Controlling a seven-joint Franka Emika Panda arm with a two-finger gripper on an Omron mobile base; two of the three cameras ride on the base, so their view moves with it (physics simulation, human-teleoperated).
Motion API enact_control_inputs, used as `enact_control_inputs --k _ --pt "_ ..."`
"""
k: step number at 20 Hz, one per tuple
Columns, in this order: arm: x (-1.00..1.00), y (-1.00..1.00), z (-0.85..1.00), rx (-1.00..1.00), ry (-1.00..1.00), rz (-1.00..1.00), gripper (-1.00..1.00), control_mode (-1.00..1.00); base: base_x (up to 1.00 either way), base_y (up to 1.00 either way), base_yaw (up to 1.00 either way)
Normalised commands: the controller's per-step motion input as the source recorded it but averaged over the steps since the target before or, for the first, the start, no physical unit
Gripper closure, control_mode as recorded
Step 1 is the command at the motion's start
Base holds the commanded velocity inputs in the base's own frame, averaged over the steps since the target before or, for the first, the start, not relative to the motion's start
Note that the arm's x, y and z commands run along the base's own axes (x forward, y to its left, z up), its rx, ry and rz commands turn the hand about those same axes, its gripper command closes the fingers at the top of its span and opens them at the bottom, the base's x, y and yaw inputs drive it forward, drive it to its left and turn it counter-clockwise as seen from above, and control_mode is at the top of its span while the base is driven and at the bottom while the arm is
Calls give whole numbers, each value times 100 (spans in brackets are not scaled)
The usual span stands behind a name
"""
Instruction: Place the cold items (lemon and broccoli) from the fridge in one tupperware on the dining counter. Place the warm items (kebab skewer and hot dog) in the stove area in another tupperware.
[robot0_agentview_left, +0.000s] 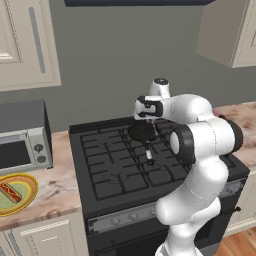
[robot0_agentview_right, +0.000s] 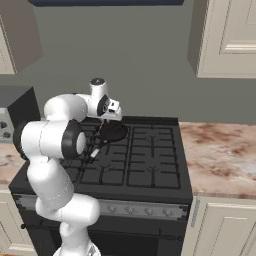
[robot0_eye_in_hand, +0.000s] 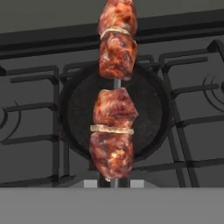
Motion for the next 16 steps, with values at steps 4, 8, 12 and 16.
enact_control_inputs --k 4,8,12,16 --pt "-35 0 72 0 -1 0 100 -100 0 0 0" --pt "-35 0 70 0 0 0 100 -100 0 0 0" --pt "-41 0 66 0 -2 0 100 -100 0 0 0" --pt "-51 0 50 0 -5 -4 100 -100 0 0 0"
